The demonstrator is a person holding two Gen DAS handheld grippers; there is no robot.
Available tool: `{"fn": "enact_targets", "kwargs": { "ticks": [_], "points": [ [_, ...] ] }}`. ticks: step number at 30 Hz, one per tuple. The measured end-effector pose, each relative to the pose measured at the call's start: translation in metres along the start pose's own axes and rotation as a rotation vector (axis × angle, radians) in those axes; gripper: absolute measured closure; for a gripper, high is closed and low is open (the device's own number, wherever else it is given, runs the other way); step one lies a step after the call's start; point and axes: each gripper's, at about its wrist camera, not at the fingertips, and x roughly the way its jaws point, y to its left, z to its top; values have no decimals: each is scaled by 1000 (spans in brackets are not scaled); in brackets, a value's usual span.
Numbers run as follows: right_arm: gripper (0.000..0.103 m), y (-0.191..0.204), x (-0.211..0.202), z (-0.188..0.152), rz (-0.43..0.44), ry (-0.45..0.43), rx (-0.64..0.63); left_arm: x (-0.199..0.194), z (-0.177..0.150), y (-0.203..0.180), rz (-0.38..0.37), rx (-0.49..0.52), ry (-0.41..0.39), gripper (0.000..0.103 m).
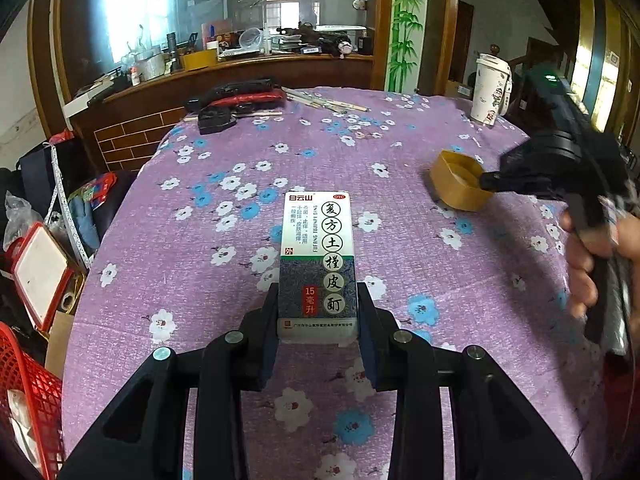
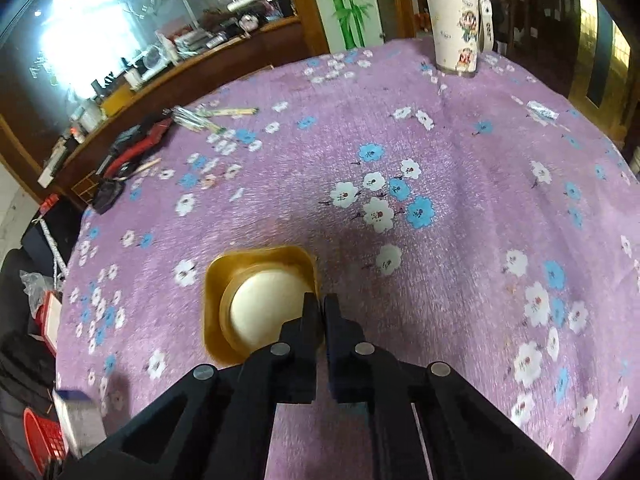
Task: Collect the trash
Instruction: 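Grasp the small green-and-white medicine box with the left tool while the right tool grasps the yellow tape roll, then lift the small box and tape roll and carry them toward the red basket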
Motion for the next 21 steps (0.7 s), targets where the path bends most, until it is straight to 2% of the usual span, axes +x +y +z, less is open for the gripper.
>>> {"fn": "enact_targets", "kwargs": {
  "ticks": [8,14,21],
  "points": [
    [100,24,-49,-52,143,-60,-41,4,-2,4,5,-10,-1,70],
    [100,49,-58,-77,154,-126,-146,2,-2,8,28,-26,-17,70],
    [100,65,-55,-90,199,-127,-234,-1,0,6,73,-7,-43,70]
  ]
}}
